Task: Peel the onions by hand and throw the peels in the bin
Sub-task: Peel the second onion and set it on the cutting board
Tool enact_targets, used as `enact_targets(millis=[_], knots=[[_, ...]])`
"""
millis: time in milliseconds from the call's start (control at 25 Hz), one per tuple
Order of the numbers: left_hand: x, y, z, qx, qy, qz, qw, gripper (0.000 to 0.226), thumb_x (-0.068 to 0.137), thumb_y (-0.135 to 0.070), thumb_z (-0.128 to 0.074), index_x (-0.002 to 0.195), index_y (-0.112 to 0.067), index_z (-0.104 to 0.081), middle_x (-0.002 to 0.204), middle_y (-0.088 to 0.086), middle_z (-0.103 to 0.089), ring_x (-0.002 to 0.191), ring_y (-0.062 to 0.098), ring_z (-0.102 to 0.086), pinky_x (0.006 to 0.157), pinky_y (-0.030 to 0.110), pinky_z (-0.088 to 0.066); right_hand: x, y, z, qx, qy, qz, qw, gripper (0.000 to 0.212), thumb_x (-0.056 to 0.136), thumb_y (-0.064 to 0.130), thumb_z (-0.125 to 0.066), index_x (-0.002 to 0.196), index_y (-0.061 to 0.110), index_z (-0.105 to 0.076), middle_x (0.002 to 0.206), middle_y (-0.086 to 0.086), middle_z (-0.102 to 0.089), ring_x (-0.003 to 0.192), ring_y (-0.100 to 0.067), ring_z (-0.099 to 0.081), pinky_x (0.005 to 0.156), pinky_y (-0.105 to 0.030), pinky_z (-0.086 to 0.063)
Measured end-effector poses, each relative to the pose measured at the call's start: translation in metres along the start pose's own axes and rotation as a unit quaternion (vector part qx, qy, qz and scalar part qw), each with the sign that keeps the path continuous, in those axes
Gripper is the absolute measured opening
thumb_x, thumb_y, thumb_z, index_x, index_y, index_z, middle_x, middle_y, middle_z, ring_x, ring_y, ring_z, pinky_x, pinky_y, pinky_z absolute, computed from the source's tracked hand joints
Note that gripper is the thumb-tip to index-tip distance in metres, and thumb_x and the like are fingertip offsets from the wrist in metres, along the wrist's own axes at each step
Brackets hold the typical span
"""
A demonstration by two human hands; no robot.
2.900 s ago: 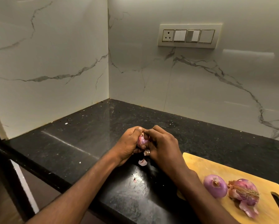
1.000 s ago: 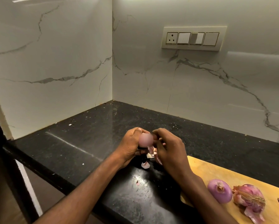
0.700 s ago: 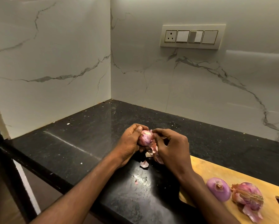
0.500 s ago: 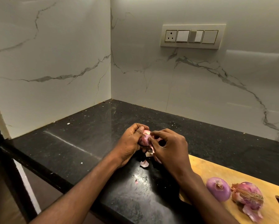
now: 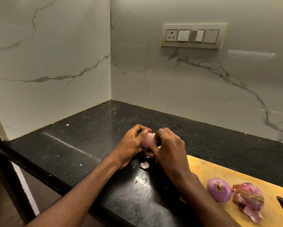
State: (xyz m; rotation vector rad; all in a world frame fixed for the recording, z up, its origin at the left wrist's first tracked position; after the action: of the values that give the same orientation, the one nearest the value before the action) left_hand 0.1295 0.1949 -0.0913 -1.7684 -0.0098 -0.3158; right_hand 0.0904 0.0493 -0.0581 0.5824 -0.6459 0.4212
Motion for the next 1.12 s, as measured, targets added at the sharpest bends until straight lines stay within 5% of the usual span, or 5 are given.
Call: enact_targets(millis=[120,280,640,960,1120], knots=[[0.0,0.0,-0.001,-0.002,0.002,0.001,1.0,0.021,0.107,-0.02,-0.054,0.118,-0.004,-0.061,0.105,0.017,-0.068,0.083,0.023,-0.068,0.06,0.033,-0.057,0.0,-0.008,-0.004,0.001,-0.005,-0.024,1.0,0.023,0.085,0.026,-0.071,0.078,0.023,-0.049,0.078,0.009,-0.052,0.064,-0.005,-0.046,0.055,-0.013,-0.029],[0.0,-0.001,-0.001,-0.026,-0.013,0.0,1.0,0.019,0.108,-0.018,-0.052,0.117,-0.004,-0.061,0.108,0.016,-0.068,0.086,0.022,-0.071,0.061,0.031,-0.058,0.002,-0.02,-0.001,0.077,-0.039,-0.04,0.995,0.006,0.09,0.014,-0.076,0.092,0.019,-0.073,0.087,0.007,-0.071,0.077,-0.004,-0.064,0.069,-0.023,-0.056],[-0.001,-0.001,0.0,-0.008,-0.003,-0.001,1.0,0.019,0.109,-0.017,-0.048,0.116,-0.002,-0.059,0.105,0.017,-0.069,0.077,0.023,-0.07,0.053,0.032,-0.056,0.001,-0.022,-0.002,0.131,-0.031,-0.011,0.991,0.015,0.085,0.015,-0.084,0.1,0.012,-0.083,0.095,0.008,-0.072,0.08,-0.002,-0.068,0.07,-0.017,-0.058],[-0.003,0.0,-0.001,0.034,0.012,-0.014,0.999,0.02,0.11,-0.019,-0.049,0.115,-0.002,-0.058,0.089,0.014,-0.068,0.066,0.022,-0.064,0.055,0.035,-0.054,0.0,-0.003,-0.008,-0.006,-0.033,0.037,0.999,0.026,0.087,0.024,-0.076,0.078,0.016,-0.054,0.082,0.006,-0.051,0.06,-0.016,-0.049,0.052,-0.029,-0.042],[-0.004,-0.003,-0.004,0.025,-0.001,-0.007,1.0,0.018,0.109,-0.017,-0.049,0.113,-0.003,-0.061,0.093,0.011,-0.07,0.072,0.018,-0.067,0.056,0.03,-0.056,0.001,-0.008,-0.008,-0.008,-0.024,0.019,1.0,0.03,0.087,0.008,-0.073,0.078,0.022,-0.048,0.08,0.007,-0.051,0.063,-0.008,-0.047,0.055,-0.015,-0.036]])
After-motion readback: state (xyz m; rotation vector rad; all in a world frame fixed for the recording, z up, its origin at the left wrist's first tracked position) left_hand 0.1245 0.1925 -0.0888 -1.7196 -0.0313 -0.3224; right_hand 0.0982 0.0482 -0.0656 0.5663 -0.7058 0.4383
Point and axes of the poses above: each hand's wrist, its own x-axis towards the middle knuckle, its own z-axis out of the back of the hand, y = z × x, the point moved 3 cm from there along x, towards the middle knuckle
